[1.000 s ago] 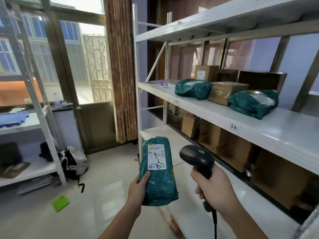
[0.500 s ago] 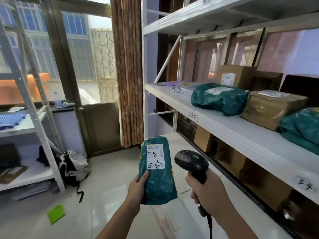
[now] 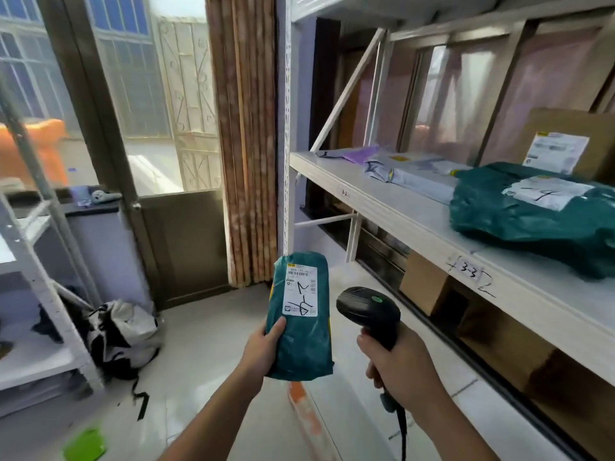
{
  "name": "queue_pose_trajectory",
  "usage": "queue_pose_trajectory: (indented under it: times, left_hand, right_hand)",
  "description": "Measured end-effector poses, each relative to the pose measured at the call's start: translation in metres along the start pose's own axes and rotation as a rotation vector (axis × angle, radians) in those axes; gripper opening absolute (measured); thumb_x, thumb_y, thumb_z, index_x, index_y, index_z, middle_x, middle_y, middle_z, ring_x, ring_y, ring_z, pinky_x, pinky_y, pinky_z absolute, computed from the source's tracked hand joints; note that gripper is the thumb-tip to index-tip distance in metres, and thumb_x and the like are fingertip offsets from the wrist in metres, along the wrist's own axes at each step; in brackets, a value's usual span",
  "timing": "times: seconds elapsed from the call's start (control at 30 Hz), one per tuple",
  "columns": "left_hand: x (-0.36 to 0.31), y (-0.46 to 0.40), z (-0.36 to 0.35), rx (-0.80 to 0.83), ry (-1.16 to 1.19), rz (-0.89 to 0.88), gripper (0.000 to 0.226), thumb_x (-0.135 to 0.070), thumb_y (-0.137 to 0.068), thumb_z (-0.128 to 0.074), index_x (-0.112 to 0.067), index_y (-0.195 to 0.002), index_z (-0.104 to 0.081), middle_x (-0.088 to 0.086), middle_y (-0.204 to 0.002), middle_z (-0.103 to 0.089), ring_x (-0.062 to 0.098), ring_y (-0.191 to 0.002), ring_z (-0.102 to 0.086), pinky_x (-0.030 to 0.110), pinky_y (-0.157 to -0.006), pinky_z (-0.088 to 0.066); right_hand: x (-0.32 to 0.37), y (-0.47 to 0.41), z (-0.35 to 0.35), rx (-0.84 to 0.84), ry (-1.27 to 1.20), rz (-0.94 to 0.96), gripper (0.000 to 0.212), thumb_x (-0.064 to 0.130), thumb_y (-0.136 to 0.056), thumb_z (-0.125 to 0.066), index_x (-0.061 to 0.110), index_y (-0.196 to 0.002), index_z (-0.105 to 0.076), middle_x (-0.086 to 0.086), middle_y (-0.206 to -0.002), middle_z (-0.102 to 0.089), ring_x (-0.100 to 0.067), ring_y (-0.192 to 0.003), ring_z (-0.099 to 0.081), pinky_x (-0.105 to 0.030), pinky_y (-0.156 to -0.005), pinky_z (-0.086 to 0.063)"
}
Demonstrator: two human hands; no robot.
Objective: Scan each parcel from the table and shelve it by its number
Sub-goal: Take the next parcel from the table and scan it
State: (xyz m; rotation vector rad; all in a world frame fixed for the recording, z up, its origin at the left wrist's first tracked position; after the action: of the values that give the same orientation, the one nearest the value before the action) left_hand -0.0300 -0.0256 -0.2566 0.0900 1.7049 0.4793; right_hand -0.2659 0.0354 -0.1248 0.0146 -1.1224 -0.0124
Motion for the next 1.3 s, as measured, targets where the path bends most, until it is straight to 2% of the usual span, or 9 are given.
queue_pose_trajectory:
  times: [0.13,0.37,0.47,0.57,0.67,0.8,0.97,1.17,1.3]
  left_hand:
    - [-0.033,-0.066,0.013,0.049,-0.042,-0.030,0.017,-0.046,-0.103,-0.061,-0.037,-0.118,-0.062,-0.004,-0.115,-0.075,0.022,-0.106,-0.073,0.036,-0.086,-0.060]
    - [-0.044,-0.185,0.007,0.119,-0.165,-0.013,0.040,-0.046,-0.103,-0.061,-0.028,-0.137,-0.049,0.000,-0.125,-0.069,0.020,-0.109,-0.069,0.034,-0.084,-0.057]
    - [-0.039,-0.237,-0.005,0.103,-0.220,0.021,0.051,-0.048,-0.099,-0.066,-0.018,-0.133,-0.041,0.005,-0.122,-0.064,0.018,-0.104,-0.065,0.033,-0.079,-0.055]
    - [-0.037,-0.286,-0.023,0.137,-0.261,0.055,0.048,-0.047,-0.099,-0.068,-0.016,-0.124,-0.042,0.007,-0.120,-0.065,0.019,-0.102,-0.066,0.035,-0.083,-0.058]
    - [-0.044,-0.339,-0.041,0.167,-0.274,0.037,0.038,-0.042,-0.100,-0.067,-0.016,-0.115,-0.044,0.006,-0.115,-0.066,0.015,-0.097,-0.066,0.024,-0.068,-0.053]
    - [-0.047,-0.404,-0.059,0.215,-0.332,0.051,0.033,-0.043,-0.100,-0.068,-0.021,-0.110,-0.046,0.008,-0.119,-0.067,0.020,-0.104,-0.068,0.035,-0.088,-0.058]
    - [-0.052,-0.451,-0.086,0.242,-0.432,0.035,0.032,-0.036,-0.104,-0.064,-0.012,-0.116,-0.045,-0.002,-0.099,-0.059,0.005,-0.083,-0.058,0.013,-0.057,-0.045]
    - [-0.042,-0.515,-0.105,0.396,-0.494,0.111,0.036,-0.045,-0.103,-0.062,-0.017,-0.120,-0.047,0.009,-0.118,-0.065,0.025,-0.103,-0.066,0.039,-0.084,-0.059]
    - [-0.040,-0.551,-0.110,0.477,-0.567,0.104,0.033,-0.040,-0.105,-0.061,-0.015,-0.120,-0.046,0.006,-0.112,-0.062,0.024,-0.101,-0.063,0.029,-0.069,-0.051]
  right_hand:
    - [0.011,-0.055,-0.031,-0.050,-0.015,-0.038,0.006,0.019,-0.091,-0.066,0.014,-0.091,-0.063,-0.005,-0.055,-0.064,-0.010,-0.042,-0.057,-0.026,-0.047,-0.049]
    - [0.009,-0.140,-0.064,-0.118,-0.044,-0.139,0.007,0.020,-0.090,-0.067,0.015,-0.092,-0.064,-0.004,-0.055,-0.064,-0.012,-0.043,-0.058,-0.026,-0.048,-0.050]
    - [0.001,-0.181,-0.069,-0.150,-0.055,-0.168,0.007,0.018,-0.090,-0.067,0.013,-0.091,-0.063,-0.004,-0.054,-0.063,-0.012,-0.043,-0.057,-0.026,-0.048,-0.049]
    - [-0.009,-0.225,-0.071,-0.183,-0.054,-0.187,0.009,0.022,-0.091,-0.067,0.013,-0.090,-0.063,-0.006,-0.055,-0.064,-0.014,-0.043,-0.056,-0.026,-0.047,-0.047]
    - [-0.018,-0.278,-0.073,-0.201,-0.057,-0.209,0.010,0.024,-0.091,-0.067,0.015,-0.089,-0.063,-0.009,-0.056,-0.065,-0.016,-0.045,-0.057,-0.027,-0.047,-0.048]
    - [-0.025,-0.330,-0.078,-0.218,-0.103,-0.246,0.013,0.025,-0.091,-0.066,0.014,-0.086,-0.062,-0.009,-0.055,-0.062,-0.019,-0.047,-0.054,-0.033,-0.047,-0.048]
    - [-0.027,-0.366,-0.077,-0.296,-0.044,-0.285,0.026,0.025,-0.092,-0.064,0.008,-0.074,-0.058,-0.005,-0.050,-0.060,-0.016,-0.044,-0.054,-0.027,-0.044,-0.046]
    - [-0.025,-0.395,-0.091,-0.448,-0.053,-0.350,0.019,0.023,-0.092,-0.064,0.009,-0.079,-0.059,-0.005,-0.050,-0.059,-0.015,-0.042,-0.053,-0.026,-0.043,-0.044]
    - [-0.017,-0.410,-0.111,-0.582,-0.056,-0.409,0.022,0.022,-0.091,-0.065,0.005,-0.079,-0.058,-0.007,-0.054,-0.060,-0.012,-0.040,-0.054,-0.024,-0.042,-0.044]
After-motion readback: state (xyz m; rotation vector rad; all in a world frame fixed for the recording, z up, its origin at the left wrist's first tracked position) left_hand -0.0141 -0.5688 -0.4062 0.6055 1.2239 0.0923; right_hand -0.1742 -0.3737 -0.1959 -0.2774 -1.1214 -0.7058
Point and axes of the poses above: each hand's wrist, its own y-axis away from the middle knuckle, its own z-axis out of the back of the hand, x = y × z, the point moved 3 cm from there along -y, towards the middle knuckle
